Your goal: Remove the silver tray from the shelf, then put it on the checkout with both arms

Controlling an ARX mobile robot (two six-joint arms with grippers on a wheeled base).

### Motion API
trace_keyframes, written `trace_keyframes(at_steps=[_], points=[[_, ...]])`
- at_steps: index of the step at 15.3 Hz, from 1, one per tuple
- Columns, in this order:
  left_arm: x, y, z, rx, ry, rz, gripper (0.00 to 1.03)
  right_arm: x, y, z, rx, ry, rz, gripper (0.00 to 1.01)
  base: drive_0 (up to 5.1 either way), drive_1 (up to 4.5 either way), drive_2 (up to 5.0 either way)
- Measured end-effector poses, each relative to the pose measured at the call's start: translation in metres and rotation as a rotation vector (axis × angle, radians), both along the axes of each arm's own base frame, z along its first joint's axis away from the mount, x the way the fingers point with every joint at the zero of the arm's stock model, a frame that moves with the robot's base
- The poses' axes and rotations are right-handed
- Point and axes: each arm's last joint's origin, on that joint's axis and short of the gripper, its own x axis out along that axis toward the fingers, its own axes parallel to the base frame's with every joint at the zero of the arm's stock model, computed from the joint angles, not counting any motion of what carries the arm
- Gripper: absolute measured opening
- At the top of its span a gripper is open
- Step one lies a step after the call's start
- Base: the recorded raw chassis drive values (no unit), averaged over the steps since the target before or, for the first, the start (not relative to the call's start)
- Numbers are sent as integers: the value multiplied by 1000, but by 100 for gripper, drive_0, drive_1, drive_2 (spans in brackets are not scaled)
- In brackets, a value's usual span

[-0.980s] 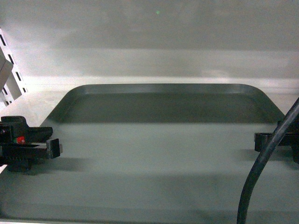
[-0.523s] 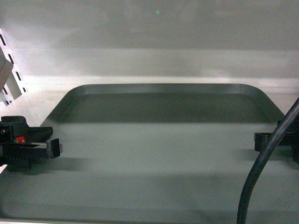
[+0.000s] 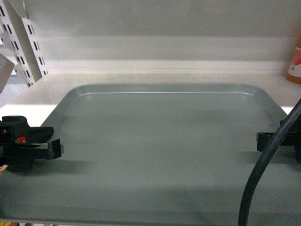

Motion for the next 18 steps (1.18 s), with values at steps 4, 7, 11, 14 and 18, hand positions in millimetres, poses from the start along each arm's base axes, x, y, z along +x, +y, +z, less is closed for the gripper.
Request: trace_keyframes(at_steps=[4,7,11,14,18], points=[[1,0,0,3,-1,-3,3,-1,0,-1,-2,7,0,3,0,0,0],[0,0,0,5,1,-3,3,-1,0,-1,-4,6,-2,3,0,0,0],[0,0,0,5,-1,-3,3,-1,0,-1,-2,2,-3,3,0,0,0],[0,0,0,5,4,-3,3,-1,0,-1,-4,9,-2,3,0,0,0],[1,-1,1,3,-5,-6,3,-1,0,-1,-3,5,-2,3,9,-304,321]])
